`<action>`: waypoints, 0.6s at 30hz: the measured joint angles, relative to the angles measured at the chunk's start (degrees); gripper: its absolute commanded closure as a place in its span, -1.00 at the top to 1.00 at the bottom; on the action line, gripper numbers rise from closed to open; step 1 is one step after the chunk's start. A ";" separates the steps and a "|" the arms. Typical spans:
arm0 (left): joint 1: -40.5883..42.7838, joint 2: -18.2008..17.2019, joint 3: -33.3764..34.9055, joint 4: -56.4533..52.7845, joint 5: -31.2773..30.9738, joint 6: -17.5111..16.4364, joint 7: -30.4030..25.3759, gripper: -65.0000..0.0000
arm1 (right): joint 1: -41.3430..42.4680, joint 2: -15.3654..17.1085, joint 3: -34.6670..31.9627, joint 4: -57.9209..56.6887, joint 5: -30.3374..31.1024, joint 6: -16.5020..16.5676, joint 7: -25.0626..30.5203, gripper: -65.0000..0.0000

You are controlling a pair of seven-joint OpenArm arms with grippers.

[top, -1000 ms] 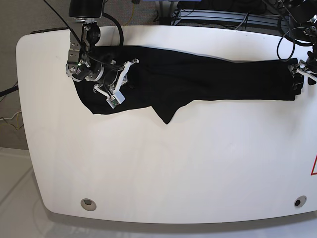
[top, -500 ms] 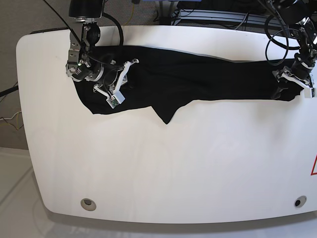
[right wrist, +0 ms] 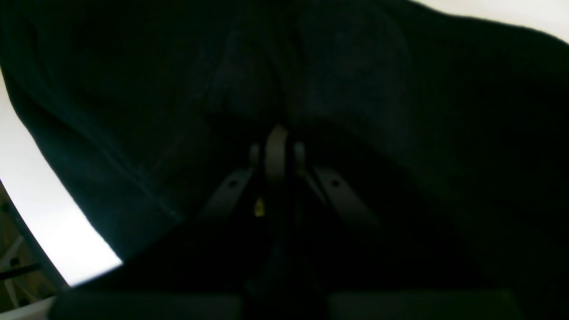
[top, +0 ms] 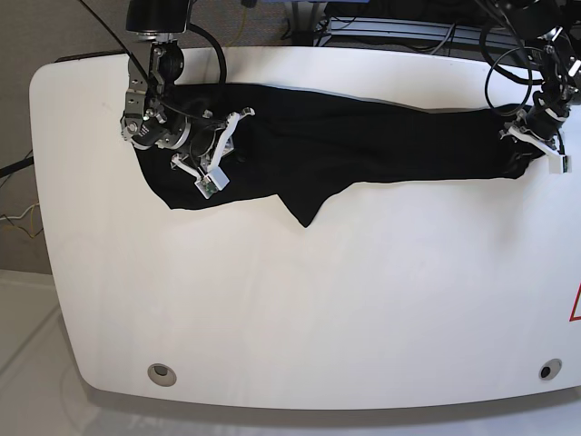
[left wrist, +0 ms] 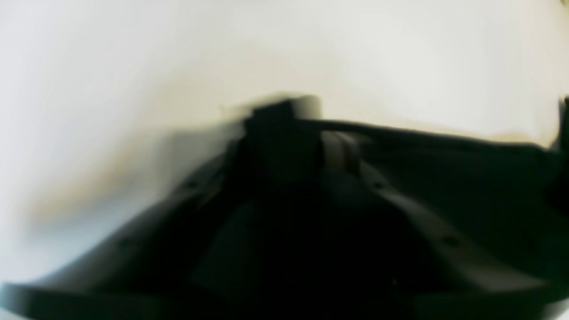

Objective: Fold the T-shirt properly
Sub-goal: 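Lift the strip end with the left gripper and carry it toward the right gripper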

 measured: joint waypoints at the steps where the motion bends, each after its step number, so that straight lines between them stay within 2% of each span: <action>1: 0.07 0.24 0.00 0.00 -0.31 0.00 0.00 -0.95 | 0.00 0.02 -0.02 0.00 0.00 0.00 0.02 -1.00; 3: 0.07 0.33 0.00 0.00 -0.50 -0.02 0.02 -0.85 | 0.02 0.00 0.00 0.00 -0.02 0.00 -0.04 -1.00; 10: -0.13 0.52 -1.09 0.15 -0.57 -0.33 1.25 -0.92 | 0.02 0.00 0.00 0.00 0.00 0.00 -0.02 -1.00; 15: 0.00 1.38 -1.90 4.48 1.25 -0.35 6.40 -0.92 | 0.02 0.00 -0.02 0.00 0.00 0.00 -0.02 -1.00; 18: 0.09 3.23 -2.05 9.75 2.97 1.27 10.93 -0.92 | 0.02 0.00 0.02 0.00 0.00 0.00 0.00 -1.00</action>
